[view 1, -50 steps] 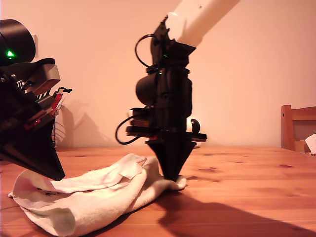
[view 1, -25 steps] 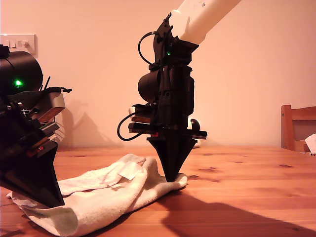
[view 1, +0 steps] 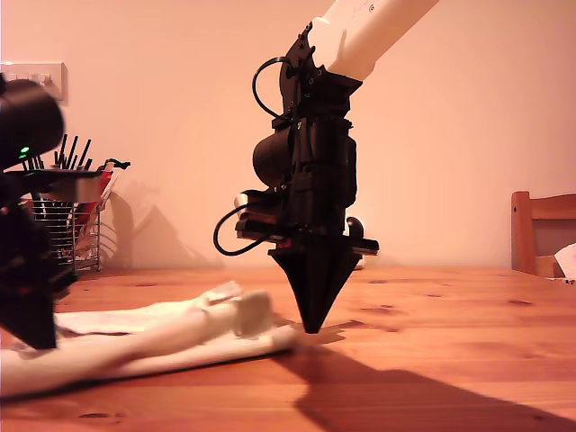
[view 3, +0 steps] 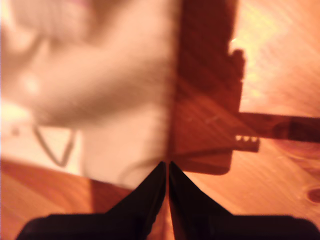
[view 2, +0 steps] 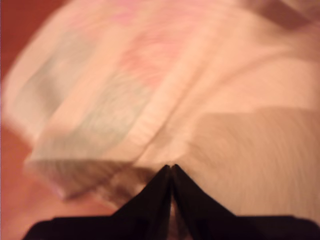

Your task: Fold the tea towel in front of you. After folding it, place it to the left side.

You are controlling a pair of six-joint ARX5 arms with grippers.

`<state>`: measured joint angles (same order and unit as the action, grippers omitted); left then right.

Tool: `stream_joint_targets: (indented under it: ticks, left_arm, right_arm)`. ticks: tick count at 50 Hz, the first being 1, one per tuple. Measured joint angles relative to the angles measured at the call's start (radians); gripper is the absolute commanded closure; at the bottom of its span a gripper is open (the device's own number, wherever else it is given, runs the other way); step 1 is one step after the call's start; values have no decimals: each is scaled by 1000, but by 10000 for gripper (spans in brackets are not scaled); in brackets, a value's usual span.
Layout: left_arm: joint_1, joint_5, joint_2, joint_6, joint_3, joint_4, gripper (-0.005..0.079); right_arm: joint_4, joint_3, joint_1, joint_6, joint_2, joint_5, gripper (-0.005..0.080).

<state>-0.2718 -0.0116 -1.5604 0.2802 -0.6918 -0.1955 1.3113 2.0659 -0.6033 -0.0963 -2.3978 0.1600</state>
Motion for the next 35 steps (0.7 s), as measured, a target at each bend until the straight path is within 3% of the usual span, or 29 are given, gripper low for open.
stream_joint_targets:
  ticks: [8,19,35]
  left_arm:
    - [8,11,-3,1,-17,-24,762]
    - [8,3,-19,4,-87,-76,762]
    - [8,-154,-18,-18,-96,-24,762]
  right_arm:
    - [-29,0,0,-122,0,68,765]
    - [-121,-2,0,-219,19,69,765]
    - [-393,-13,2,-189,254,69,765]
